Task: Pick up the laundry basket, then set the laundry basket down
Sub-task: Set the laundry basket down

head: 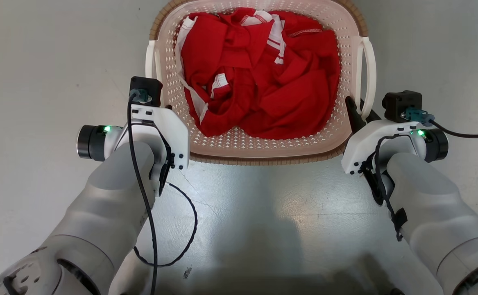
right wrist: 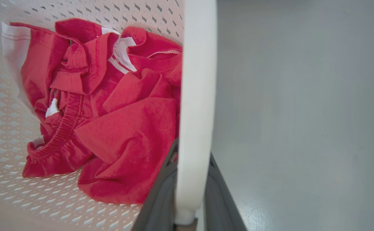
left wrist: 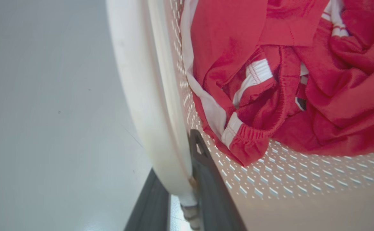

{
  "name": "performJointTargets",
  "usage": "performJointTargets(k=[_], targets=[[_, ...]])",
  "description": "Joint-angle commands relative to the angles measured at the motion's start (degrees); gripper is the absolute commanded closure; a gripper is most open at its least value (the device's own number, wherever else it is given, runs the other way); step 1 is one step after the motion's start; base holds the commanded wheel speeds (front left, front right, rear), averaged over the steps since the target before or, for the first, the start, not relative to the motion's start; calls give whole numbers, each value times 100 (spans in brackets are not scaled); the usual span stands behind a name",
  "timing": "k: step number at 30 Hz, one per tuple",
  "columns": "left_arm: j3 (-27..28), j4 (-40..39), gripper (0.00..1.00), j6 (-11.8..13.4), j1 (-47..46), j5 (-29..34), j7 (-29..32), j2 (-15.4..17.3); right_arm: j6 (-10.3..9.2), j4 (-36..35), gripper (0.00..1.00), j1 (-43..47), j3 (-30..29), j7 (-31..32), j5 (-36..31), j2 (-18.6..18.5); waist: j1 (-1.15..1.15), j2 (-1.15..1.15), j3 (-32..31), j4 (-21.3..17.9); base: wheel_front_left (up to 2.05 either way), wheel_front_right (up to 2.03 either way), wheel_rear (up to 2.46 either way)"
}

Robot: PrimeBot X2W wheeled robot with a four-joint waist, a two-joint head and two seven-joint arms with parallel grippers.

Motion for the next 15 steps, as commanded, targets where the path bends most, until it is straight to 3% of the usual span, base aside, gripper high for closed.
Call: performJointTargets(k=[1,15], targets=[[47,54,100,195,-98,97,22,371,13,-57,100,182,54,-122,-100,-48,0,0,25,0,0,0,0],[16,-143,100,332,-174,100,98,468,13,-175,100,123,87,-122,-39,-48,0,0,195,-41,0,0,0]])
